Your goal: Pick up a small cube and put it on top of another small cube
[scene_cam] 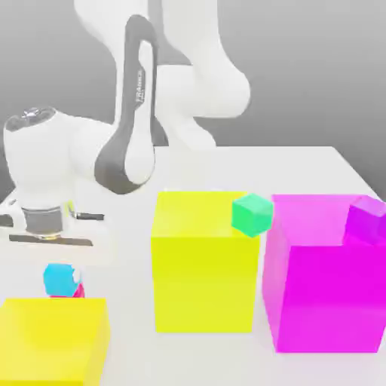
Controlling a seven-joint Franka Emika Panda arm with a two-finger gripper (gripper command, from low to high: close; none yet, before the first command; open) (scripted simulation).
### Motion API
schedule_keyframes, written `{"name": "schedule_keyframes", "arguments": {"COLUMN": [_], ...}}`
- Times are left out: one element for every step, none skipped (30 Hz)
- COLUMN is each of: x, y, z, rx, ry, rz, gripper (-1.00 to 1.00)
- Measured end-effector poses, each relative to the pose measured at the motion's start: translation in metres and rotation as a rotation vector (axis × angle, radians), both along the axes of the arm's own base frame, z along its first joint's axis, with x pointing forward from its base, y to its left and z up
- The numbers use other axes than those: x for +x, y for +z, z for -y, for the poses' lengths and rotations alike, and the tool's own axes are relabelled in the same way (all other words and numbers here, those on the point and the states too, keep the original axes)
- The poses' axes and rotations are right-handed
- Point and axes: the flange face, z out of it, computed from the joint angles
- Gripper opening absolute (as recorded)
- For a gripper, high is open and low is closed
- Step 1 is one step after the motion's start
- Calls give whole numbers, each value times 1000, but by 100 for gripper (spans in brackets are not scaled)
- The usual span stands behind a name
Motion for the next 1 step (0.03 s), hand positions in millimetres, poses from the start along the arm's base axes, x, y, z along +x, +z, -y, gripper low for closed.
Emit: {"name": "schedule_keyframes", "arguments": {"x": [0], "y": [0], "z": [0], "rx": [0], "ry": [0], "rz": [0], "gripper": [100]}}
